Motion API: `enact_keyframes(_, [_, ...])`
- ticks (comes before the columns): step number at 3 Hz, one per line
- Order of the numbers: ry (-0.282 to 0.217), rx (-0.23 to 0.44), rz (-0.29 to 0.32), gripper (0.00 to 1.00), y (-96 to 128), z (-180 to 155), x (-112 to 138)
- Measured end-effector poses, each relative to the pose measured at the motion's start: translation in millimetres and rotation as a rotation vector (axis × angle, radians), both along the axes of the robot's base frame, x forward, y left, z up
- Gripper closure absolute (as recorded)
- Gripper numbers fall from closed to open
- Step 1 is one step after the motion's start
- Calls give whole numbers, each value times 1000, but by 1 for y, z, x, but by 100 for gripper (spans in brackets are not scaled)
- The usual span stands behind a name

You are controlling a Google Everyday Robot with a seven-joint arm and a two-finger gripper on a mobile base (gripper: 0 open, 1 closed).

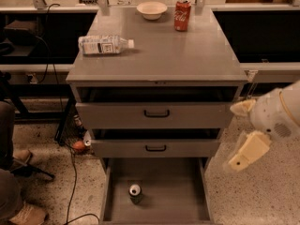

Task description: Pick green can from bottom drawer and place on counter

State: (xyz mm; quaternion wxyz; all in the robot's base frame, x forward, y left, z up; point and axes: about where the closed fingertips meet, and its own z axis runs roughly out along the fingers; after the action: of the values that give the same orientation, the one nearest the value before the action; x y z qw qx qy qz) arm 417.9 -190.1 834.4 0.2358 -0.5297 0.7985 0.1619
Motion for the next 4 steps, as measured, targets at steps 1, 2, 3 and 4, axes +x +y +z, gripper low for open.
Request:
enact_keyframes(1, [13, 40, -18, 0, 5, -6, -5])
enact_keyframes(2, [10, 32, -15, 0, 5, -5, -4])
enact_keyframes(3, [14, 57, -12, 0, 7, -25, -4])
enact_keyframes(4, [8, 118, -16, 0, 11, -68, -1])
